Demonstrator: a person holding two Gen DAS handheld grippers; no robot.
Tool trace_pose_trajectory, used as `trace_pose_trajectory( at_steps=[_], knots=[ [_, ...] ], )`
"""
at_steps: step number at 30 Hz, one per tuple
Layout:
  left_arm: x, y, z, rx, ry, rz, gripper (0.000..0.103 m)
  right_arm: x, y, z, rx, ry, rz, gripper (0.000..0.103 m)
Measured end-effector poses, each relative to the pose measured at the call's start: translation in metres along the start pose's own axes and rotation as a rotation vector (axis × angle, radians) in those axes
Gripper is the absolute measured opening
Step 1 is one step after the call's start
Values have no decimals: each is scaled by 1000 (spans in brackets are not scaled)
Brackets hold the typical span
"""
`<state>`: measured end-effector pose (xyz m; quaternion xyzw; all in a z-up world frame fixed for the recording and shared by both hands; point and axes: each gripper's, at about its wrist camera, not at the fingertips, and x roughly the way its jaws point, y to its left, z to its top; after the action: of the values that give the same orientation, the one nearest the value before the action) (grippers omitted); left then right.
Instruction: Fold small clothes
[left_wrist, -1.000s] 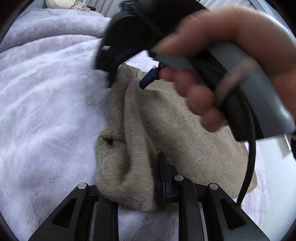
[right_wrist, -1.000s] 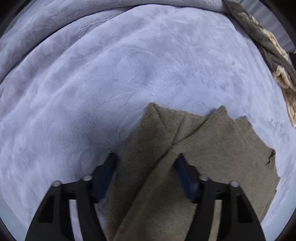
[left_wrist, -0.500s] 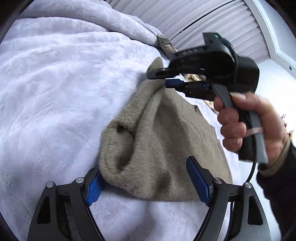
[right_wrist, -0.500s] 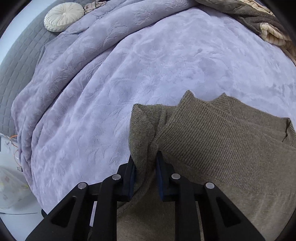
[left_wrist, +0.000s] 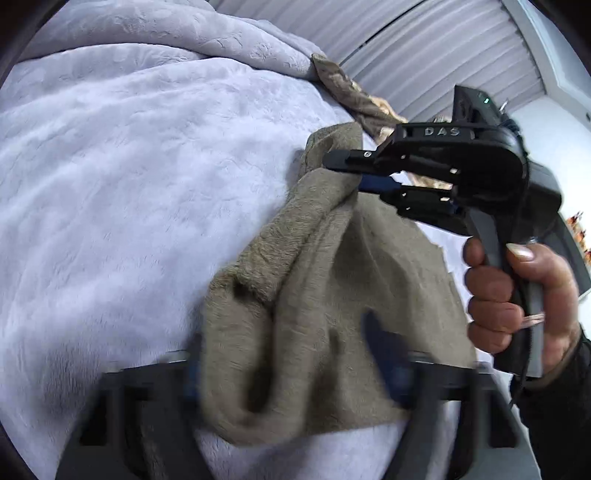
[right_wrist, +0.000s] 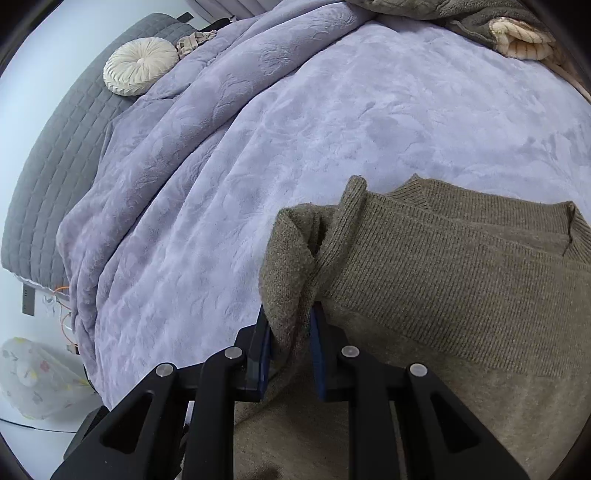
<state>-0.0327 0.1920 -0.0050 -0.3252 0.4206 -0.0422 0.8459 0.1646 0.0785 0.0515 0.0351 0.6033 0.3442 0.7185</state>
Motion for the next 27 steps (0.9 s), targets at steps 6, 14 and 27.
trace_pose_trajectory(
  at_steps=[6,14,27],
  knots=[
    [13,-38,5,130,10,124,19,-5,0,2,-23,8,-21,20],
    [6,-69,-3,245,10,280,19,-21,4,1,-53,-13,-54,20],
    [1,-102,-7,297,9,382,19,-45,2,2,-92,-28,-80,20]
  ],
)
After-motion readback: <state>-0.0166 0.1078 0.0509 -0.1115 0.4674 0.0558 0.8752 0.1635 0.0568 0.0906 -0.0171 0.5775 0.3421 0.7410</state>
